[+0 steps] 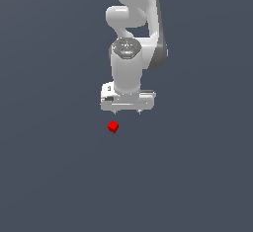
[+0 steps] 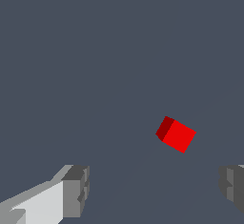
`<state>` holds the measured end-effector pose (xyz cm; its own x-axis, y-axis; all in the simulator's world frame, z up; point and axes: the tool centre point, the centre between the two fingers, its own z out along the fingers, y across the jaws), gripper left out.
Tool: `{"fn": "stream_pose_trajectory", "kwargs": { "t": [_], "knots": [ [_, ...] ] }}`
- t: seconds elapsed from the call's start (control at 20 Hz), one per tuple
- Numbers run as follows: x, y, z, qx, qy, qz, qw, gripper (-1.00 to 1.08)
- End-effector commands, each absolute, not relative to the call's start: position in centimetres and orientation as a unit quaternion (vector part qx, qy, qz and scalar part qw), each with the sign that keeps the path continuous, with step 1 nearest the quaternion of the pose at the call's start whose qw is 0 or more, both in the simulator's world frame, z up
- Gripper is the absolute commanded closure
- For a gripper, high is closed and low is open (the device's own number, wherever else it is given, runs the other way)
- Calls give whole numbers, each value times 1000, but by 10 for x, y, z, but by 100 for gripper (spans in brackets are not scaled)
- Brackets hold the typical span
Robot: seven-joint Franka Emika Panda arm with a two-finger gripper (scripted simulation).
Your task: Pick up the red cube and move it to a goal position.
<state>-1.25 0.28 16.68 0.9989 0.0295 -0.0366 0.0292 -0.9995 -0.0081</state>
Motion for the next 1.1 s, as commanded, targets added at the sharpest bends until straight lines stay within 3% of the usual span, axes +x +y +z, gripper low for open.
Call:
{"fn": "stream_pose_trajectory", "kwargs": {
  "t": [0.0,0.45,1.05],
  "knots": [
    [-13,3,167,-1000,-15,18,4,-92],
    [-13,-8,145,-1000,24,16,3,-92],
    [-19,-52,56,-984,178,4,-1,-92]
  ]
}}
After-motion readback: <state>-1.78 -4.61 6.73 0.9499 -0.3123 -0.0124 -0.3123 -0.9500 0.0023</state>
